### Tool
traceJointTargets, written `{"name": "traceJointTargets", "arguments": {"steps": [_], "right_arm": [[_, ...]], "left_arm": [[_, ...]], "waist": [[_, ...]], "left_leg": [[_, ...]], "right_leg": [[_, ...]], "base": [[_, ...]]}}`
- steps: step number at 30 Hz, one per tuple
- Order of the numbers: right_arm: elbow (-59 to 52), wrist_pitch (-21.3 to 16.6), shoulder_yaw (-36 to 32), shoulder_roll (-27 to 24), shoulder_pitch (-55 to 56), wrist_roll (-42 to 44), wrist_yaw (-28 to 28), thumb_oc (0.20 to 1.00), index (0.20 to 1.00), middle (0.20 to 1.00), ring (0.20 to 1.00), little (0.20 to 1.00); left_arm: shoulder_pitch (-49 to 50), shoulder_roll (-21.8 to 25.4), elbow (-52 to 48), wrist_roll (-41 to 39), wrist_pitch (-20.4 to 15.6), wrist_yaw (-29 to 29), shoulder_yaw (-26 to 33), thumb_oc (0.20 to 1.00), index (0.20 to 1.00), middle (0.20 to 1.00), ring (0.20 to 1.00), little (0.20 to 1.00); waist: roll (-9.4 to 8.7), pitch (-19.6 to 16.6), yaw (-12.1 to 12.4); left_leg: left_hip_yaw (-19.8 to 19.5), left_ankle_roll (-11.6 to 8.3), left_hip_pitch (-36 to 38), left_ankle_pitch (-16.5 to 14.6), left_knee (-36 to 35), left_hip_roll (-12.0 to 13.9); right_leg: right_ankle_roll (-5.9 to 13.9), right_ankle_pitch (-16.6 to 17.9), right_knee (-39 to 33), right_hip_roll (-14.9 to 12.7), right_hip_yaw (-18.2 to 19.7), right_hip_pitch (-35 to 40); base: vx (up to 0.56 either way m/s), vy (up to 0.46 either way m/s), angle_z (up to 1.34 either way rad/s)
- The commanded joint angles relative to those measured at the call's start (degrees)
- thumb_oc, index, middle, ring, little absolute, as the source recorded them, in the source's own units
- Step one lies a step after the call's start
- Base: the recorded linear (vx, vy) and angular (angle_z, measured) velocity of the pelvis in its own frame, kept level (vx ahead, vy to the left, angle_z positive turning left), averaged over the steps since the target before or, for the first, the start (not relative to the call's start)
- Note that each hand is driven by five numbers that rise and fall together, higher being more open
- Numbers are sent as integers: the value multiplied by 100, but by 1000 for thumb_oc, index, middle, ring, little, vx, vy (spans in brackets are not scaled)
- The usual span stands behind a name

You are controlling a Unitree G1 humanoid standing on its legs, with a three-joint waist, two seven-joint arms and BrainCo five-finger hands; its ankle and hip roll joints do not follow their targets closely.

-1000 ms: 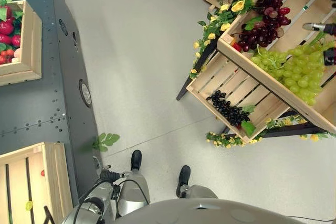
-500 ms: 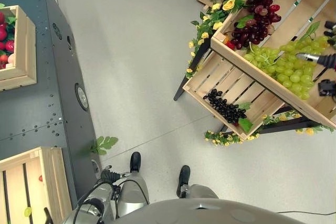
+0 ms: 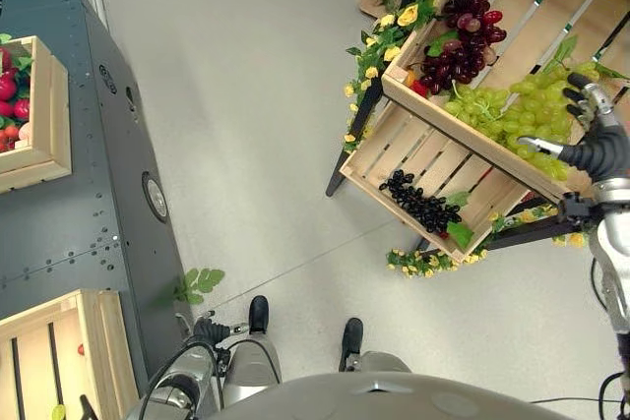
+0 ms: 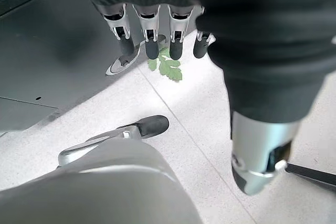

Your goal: Pick up the fruits from the basket on one side to the basket on the other side

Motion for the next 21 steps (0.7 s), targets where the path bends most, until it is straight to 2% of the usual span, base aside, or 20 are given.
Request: {"name": "traceJointTargets", "arguments": {"steps": [1, 7, 10, 13, 18, 21], "right_arm": [[-587, -407, -114, -16, -19, -28, 144, 1000, 1000, 1000, 1000, 1000], [-742, -393, 321, 439, 361, -82, 386, 1000, 1000, 1000, 1000, 1000], [-703, -353, 744, 696, 639, 54, 580, 1000, 1000, 1000, 1000, 1000], [-756, -323, 885, 771, 769, -4, 692, 1000, 1000, 1000, 1000, 1000], [-350, -268, 1454, 946, 960, -273, 739, 1000, 1000, 1000, 1000, 1000], [18, -211, 1669, 1114, 952, -144, 667, 1000, 1000, 1000, 1000, 1000]], "left_arm": [[-249, -77, 336, 209, -41, 32, 51, 1000, 1000, 1000, 1000, 1000], [-216, -66, 349, 279, -37, 35, 155, 1000, 1000, 1000, 1000, 1000], [-221, -78, 407, 301, -47, 64, 200, 1000, 1000, 1000, 1000, 1000], [-199, -56, 408, 339, -55, 50, 230, 1000, 1000, 1000, 1000, 1000], [-214, -39, 434, 379, -55, 119, 266, 1000, 1000, 1000, 1000, 1000], [-210, -41, 446, 359, -68, 199, 265, 1000, 1000, 1000, 1000, 1000]], "waist": [[-73, -164, -39], [-90, -207, -78], [-99, -235, -98], [-116, -251, -109], [-146, -217, -114], [-143, -203, -115]], "left_leg": [[-166, 41, 129, -588, 22, -101], [-130, 70, 197, -630, 37, -134], [-94, 97, 248, -659, 54, -187], [-73, 111, 271, -673, 58, -204], [-30, 163, 292, -692, 74, -307], [-25, 183, 303, -698, 70, -344]], "right_leg": [[436, 170, 24, -201, 84, -288], [457, 183, 24, -237, 114, -248], [473, 214, 24, -266, 149, -224], [481, 221, 24, -277, 169, -214], [513, 289, 24, -355, 217, -203], [524, 310, 24, -380, 204, -195]], "base": [[0, 0, 0], [-5, 12, -4], [-1, 23, -1], [-13, 25, -2], [-22, 42, -6], [-21, 47, -7]]}}
